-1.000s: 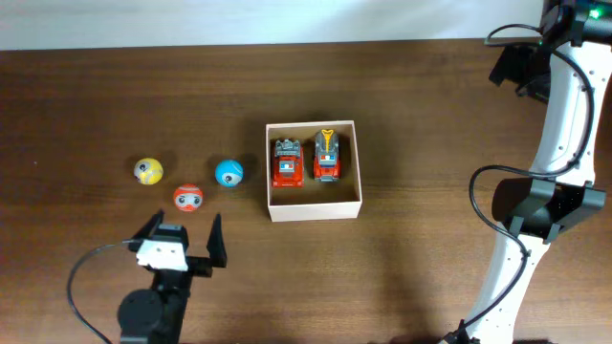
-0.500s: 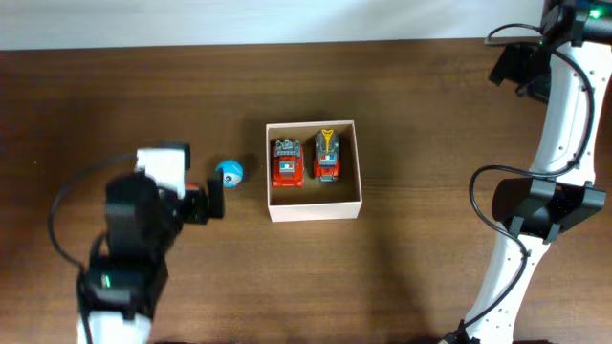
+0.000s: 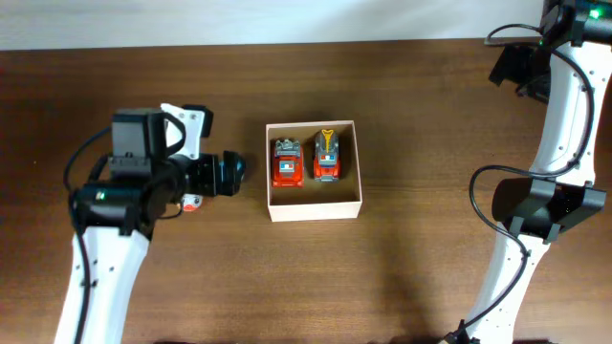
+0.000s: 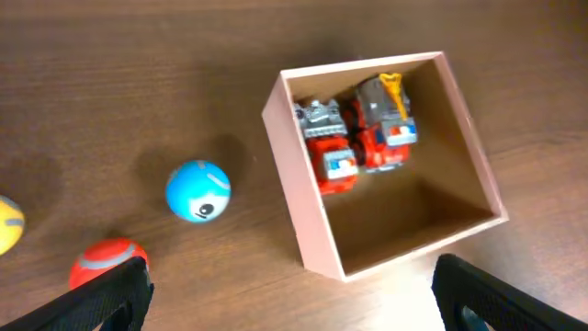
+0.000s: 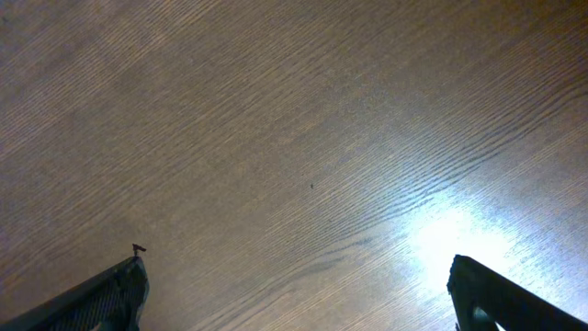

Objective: Pack container
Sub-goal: 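Move the left gripper up and left toward the yellow ball, then lower the left gripper over the yellow ball and grasp it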

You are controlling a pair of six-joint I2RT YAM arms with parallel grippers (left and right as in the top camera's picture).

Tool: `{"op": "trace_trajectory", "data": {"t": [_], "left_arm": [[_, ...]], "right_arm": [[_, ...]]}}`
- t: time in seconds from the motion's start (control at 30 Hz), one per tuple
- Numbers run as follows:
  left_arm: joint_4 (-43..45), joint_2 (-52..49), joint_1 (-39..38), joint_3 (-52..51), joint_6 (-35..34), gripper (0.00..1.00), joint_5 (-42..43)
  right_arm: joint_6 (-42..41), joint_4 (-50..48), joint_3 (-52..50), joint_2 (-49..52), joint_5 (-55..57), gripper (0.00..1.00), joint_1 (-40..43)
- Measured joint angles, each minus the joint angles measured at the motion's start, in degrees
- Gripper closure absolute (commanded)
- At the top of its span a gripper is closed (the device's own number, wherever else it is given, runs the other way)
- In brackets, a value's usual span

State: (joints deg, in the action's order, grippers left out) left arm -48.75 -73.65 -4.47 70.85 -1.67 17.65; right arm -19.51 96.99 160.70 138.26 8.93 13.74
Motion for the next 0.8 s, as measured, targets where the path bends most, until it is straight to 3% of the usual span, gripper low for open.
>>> {"op": "trace_trajectory", "data": {"t": [0.1,0.3,0.43,0.8], "left_arm": [[-0.02,-2.86,0.02,0.00,-4.31,0.00,-6.32],[-0.94,-12.04,2.32,0.04,-21.11,0.00,-22.36],[1.31,-18.10,4.90,0.04,-30.45,0.01,-27.87],[13.88,-26.67,6.69,0.04,-37.42,0.01,-35.06]], "right_arm": [[0.00,0.00,0.00,0.00,0.00,0.01,0.00],[0.00,0.00,0.00,0.00,0.00,0.02,0.00],[0.00,-0.02,0.00,0.00,0.00,0.01,0.00],[0.00,0.00,0.00,0.00,0.00,0.01,0.00]]}}
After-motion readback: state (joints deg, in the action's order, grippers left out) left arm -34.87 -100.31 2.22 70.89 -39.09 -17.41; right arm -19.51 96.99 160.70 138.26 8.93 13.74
